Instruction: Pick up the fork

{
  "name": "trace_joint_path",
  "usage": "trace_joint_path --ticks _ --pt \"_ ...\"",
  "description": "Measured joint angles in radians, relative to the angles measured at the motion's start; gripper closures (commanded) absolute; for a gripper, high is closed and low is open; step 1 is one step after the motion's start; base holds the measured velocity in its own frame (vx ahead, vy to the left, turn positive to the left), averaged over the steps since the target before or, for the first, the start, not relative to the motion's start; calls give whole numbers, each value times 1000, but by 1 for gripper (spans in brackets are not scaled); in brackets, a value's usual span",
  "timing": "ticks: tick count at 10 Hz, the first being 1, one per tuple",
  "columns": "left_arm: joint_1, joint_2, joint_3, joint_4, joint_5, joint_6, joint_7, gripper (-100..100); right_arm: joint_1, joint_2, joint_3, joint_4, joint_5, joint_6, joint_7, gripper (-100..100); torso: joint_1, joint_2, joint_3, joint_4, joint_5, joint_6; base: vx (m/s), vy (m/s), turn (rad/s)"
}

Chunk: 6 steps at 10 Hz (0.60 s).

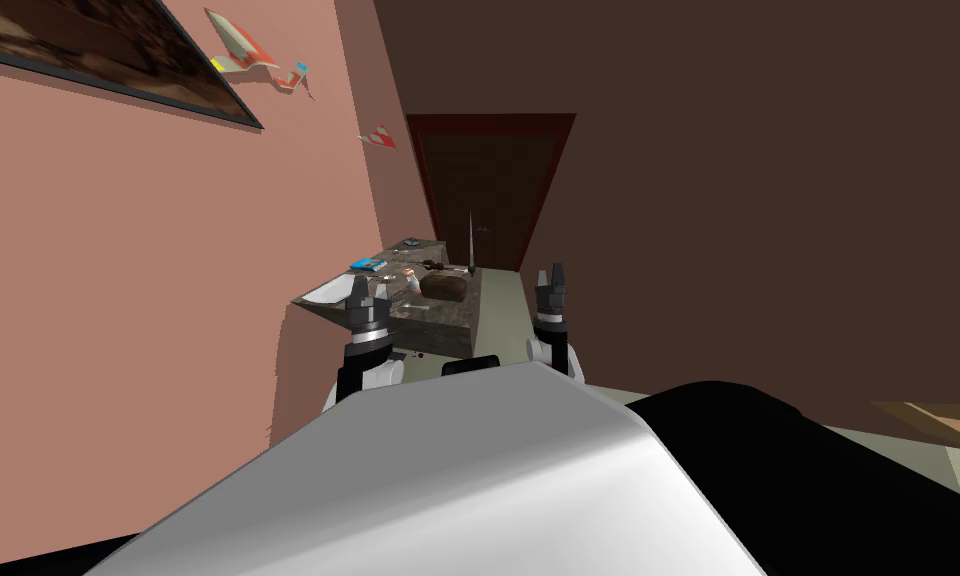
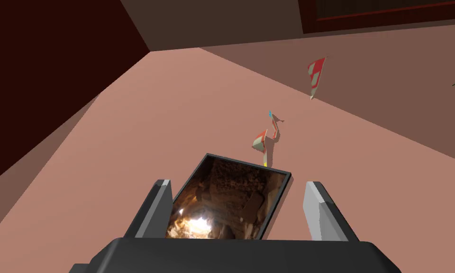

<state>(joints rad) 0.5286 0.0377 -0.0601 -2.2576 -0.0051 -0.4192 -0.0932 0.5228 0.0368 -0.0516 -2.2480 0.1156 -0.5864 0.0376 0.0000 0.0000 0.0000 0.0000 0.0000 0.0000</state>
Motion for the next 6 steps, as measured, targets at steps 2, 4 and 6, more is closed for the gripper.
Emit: trace_joint_path --ticks 2,4,6 --pt "-31 59 0 41 4 20 3 -100 0 0 0 0 0 0 0 0 0 1 1 0 0 0 -30 -1 36" --pt "-78 115 -6 74 5 74 -1 -100 0 0 0 0 0 0 0 0 0 2 1 0 0 0 -35 -1 38" --pt "-119 160 -9 123 8 111 -4 -100 0 0 0 0 0 0 0 0 0 2 1 0 0 0 -21 0 21"
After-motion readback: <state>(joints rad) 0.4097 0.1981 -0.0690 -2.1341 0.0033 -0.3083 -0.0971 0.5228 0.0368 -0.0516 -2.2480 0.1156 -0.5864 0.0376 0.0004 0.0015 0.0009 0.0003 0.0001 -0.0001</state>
